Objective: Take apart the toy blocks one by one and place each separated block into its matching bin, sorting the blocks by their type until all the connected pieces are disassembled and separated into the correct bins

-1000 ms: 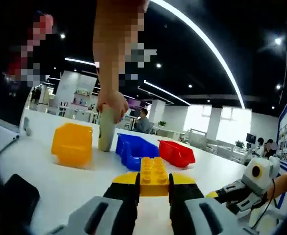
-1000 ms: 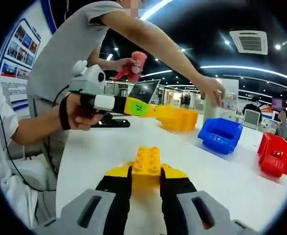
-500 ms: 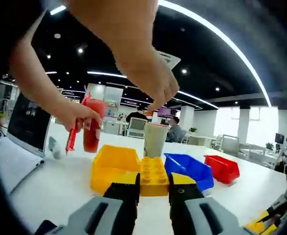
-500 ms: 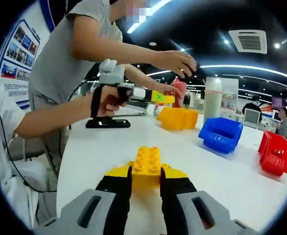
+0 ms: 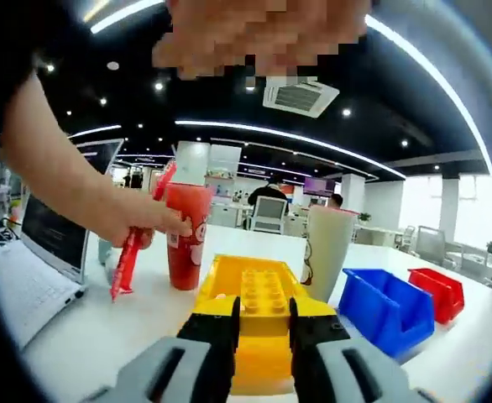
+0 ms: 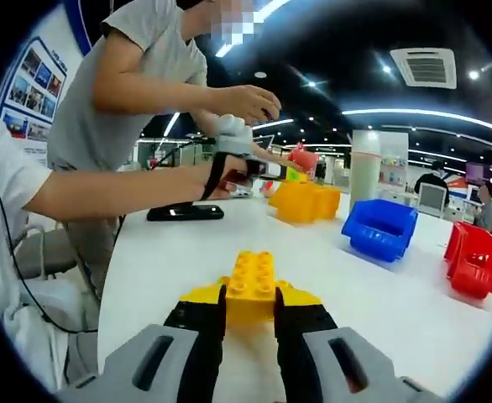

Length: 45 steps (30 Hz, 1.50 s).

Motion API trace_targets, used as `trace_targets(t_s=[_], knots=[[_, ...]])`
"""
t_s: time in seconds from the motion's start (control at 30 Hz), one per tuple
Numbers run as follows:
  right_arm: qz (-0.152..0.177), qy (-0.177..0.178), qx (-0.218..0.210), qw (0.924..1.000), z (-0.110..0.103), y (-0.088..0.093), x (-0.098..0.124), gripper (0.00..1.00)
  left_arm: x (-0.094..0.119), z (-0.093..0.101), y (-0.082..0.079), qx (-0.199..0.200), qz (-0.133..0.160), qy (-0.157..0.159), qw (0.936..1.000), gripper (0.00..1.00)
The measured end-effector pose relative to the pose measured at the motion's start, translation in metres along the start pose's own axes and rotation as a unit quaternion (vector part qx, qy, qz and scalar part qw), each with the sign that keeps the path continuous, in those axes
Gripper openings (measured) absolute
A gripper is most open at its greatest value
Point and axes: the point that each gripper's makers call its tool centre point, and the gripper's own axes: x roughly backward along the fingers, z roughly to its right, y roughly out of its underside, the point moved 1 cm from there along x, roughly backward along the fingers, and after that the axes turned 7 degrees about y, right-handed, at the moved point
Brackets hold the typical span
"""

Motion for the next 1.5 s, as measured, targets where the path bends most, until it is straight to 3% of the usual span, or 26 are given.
trace_targets(t_s=[0.17,0.23,0.27,0.3,0.33,0.4,0.7,0.9,1.17,1.4,1.5], knots=[[-0.001,-0.005,-0.005,1.0000,-0.005,-0.001,0.000,0.24,-0.010,-0.006,0.002,-0.034,0.010,-0.024,0.9991,0.26],[-0.001,-0.006,-0.004,1.0000,-0.006,-0.001,0.000,0.24,-0.010,-0.005,0.004,-0.043,0.009,-0.016,0.9989,0.43],[-0.001,-0.007,-0.004,1.0000,-0.007,-0.001,0.000,0.24,-0.010,-0.002,0.006,-0.046,0.009,-0.004,0.9989,0.62],[-0.001,-0.007,-0.003,1.0000,-0.007,-0.001,0.000,0.24,-0.010,0.001,0.008,-0.050,0.009,0.008,0.9987,0.71],[0.000,-0.008,-0.003,1.0000,-0.007,-0.001,0.000,0.24,-0.006,0.002,0.009,-0.048,0.007,0.007,0.9988,0.73],[0.001,-0.008,-0.006,1.0000,-0.007,0.000,0.000,0.24,0.003,0.007,0.009,-0.052,0.009,0.013,0.9985,0.68],[0.000,-0.008,0.002,1.0000,-0.007,0.000,-0.001,0.24,0.050,0.029,-0.020,-0.057,0.052,0.062,0.9951,0.67],[-0.001,-0.005,0.003,1.0000,-0.005,-0.001,0.000,0.24,0.080,0.050,-0.018,-0.074,0.056,0.098,0.9908,0.67],[-0.001,-0.003,0.003,1.0000,-0.004,-0.001,0.002,0.24,0.129,0.083,0.002,-0.062,0.054,0.158,0.9841,0.65],[-0.001,-0.002,0.003,1.0000,-0.002,0.000,0.002,0.24,0.170,0.121,0.048,-0.053,-0.003,0.231,0.9715,0.65],[-0.001,-0.002,0.004,1.0000,-0.001,0.000,0.001,0.24,0.185,0.140,0.076,-0.074,-0.040,0.265,0.9604,0.67]])
